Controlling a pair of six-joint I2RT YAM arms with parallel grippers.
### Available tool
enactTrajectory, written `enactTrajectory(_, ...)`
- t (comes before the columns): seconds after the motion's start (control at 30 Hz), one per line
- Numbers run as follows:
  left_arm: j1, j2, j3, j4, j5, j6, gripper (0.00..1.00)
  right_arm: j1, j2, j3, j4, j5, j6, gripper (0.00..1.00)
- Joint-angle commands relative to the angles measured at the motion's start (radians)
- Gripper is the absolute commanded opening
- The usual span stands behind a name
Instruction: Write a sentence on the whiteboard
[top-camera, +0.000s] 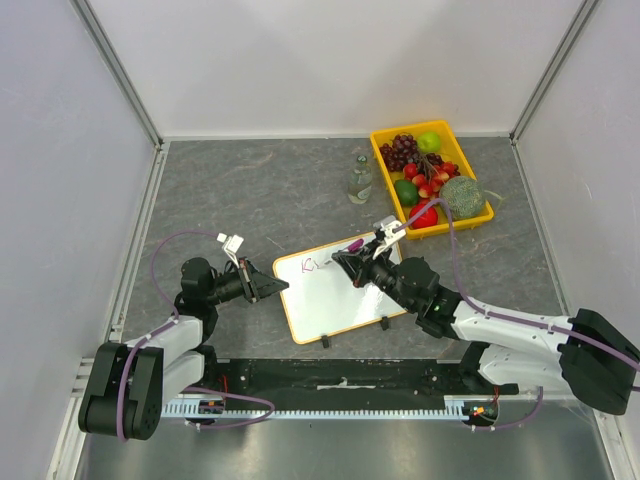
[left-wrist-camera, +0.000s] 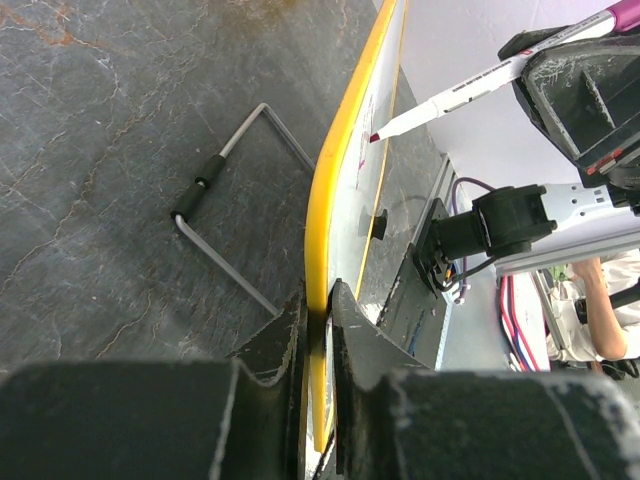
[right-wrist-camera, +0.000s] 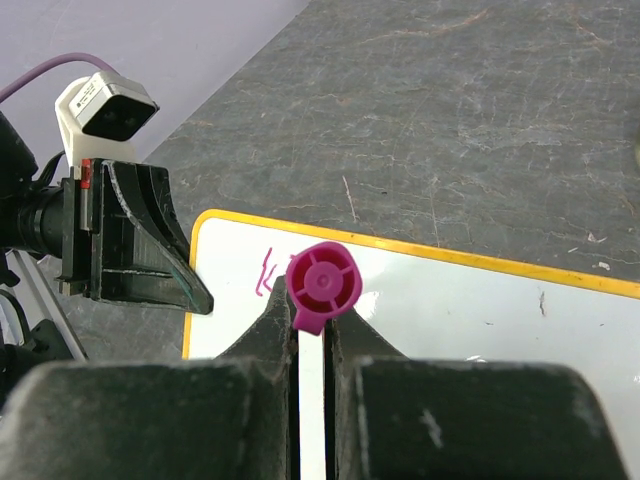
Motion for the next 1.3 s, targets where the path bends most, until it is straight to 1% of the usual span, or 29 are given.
enactTrajectory(0.0,0.001,0.006,0.017,0.013,0.002,0.034,0.02,-0.005,-0.028,0.039,-0.020,-0.005,-0.016,0.00)
enactTrajectory(0.27,0.001,0.009,0.018,0.014,0.003,0.034,0.02,-0.011,-0.040,0.069,-0.011,0.026,-0.019,0.00)
enactTrajectory(0.7,0.001,0.012,0.018,0.017,0.003,0.034,0.02,-0.025,0.035,0.111,0.021,0.004,-0.005,0.00)
enactTrajectory(1.13,0.000,0.012,0.020,0.019,0.005,0.034,0.02,-0.042,0.082,0.091,0.055,0.004,0.004,0.00)
enactTrajectory(1.27,0.001,0.012,0.020,0.017,0.005,0.034,0.02,-0.043,0.072,0.085,0.054,-0.002,0.010,0.00)
